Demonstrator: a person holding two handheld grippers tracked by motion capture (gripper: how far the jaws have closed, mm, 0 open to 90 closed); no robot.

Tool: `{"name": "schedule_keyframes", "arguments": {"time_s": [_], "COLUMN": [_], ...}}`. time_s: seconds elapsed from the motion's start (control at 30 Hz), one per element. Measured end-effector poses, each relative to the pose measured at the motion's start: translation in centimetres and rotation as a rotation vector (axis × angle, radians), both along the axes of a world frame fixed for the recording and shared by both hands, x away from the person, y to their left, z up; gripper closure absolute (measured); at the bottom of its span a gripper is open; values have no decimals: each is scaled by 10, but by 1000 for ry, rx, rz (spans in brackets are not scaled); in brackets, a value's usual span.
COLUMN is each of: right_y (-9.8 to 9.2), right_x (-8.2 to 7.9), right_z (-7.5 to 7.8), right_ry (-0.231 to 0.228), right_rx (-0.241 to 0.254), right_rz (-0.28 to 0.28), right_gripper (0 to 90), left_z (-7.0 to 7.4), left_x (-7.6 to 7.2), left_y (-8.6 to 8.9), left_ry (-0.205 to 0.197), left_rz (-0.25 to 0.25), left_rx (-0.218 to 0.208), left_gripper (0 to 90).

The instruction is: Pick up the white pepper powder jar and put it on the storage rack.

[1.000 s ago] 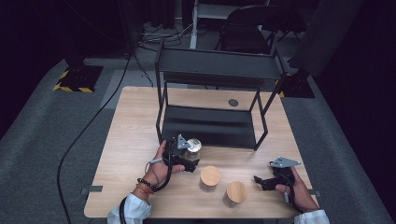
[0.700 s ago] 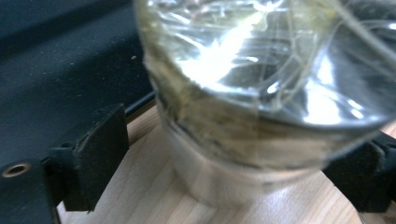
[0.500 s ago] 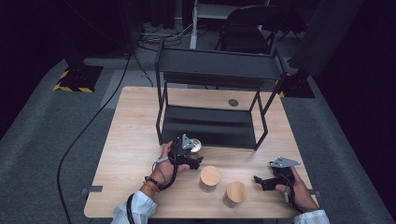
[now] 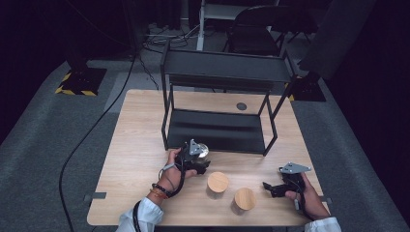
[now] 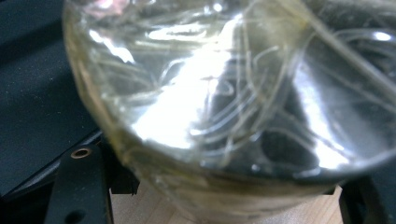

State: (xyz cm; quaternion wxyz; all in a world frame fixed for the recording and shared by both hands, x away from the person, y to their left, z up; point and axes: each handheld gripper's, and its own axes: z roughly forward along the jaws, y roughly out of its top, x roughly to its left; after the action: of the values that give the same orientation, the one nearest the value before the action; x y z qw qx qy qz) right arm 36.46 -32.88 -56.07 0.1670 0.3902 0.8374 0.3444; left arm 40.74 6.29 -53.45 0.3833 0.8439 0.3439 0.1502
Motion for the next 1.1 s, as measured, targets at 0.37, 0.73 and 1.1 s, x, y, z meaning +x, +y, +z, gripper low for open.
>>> {"name": "schedule_keyframes", "arguments": {"time_s": [0.37,0.73,1.1], "right_y": [0,0,0], "right_x": [0,0,0], "right_z": [0,0,0], "right_ry": [0,0,0], "right_rx": [0,0,0], "right_rz": [0,0,0], "right_gripper": [0,0,0], "left_z": [3,7,14], "left_x": [-1,-4,-7], "left_y": [1,-1,-1], "left_ry": [-9,-25,-41], "left_rz": [8,22,51], "left_rx": [-10,5,4], "left_gripper": [297,298,299]}}
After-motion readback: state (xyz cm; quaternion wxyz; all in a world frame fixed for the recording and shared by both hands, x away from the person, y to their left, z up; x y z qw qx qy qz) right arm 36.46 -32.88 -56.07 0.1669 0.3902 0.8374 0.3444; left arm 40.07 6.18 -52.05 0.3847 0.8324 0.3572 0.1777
